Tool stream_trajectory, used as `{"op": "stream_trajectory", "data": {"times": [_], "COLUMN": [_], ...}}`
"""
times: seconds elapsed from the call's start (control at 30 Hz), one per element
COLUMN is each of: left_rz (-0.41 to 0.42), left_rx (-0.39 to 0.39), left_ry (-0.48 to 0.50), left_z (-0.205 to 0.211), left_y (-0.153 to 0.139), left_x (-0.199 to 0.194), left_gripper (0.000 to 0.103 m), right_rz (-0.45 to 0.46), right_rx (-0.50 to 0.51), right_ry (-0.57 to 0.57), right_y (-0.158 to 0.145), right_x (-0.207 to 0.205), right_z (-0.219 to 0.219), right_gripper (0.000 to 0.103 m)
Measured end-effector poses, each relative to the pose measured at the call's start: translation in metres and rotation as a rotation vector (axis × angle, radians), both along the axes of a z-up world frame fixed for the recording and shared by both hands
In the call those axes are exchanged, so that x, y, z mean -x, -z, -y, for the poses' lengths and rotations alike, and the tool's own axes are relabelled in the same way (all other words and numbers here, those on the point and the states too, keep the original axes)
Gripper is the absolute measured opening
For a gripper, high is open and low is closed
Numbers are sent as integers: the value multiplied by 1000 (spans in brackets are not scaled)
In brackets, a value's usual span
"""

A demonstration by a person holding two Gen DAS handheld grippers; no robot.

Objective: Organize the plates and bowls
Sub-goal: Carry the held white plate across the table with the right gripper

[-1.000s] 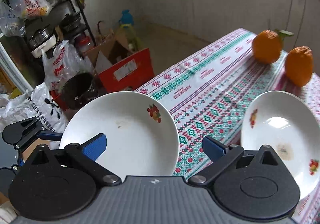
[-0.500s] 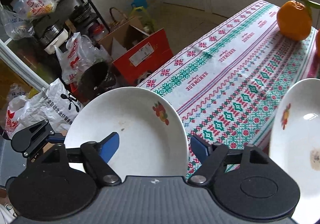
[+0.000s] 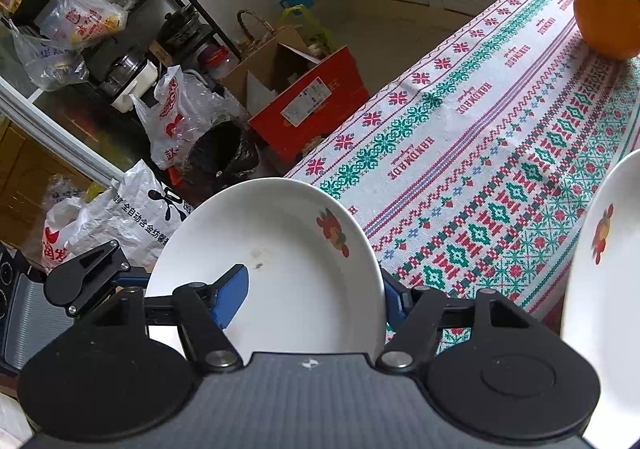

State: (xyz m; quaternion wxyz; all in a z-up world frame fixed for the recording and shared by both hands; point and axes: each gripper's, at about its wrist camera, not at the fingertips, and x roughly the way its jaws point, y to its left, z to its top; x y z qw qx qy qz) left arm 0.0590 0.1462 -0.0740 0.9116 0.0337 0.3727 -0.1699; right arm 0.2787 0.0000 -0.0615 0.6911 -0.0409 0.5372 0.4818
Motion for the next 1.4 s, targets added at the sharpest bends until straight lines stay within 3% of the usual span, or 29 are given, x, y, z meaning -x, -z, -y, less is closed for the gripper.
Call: {"op": "stream_trajectory", "data": {"times": [0.67, 1.4], "left_rz": [-6, 27], "left_rx": [-19, -50], "left_ry": [37, 91], "left_z": [-2, -2], "left_y": [-3, 0], "left_x": [-26, -93], "left_gripper": [101, 101], "right_rz": [4, 66], "right_rx": [-10, -14], "right_ry": [44, 143], "right_y": [-4, -6], "right_x": [-10, -66], "right_z": [7, 21], "right_gripper": [74, 74]}}
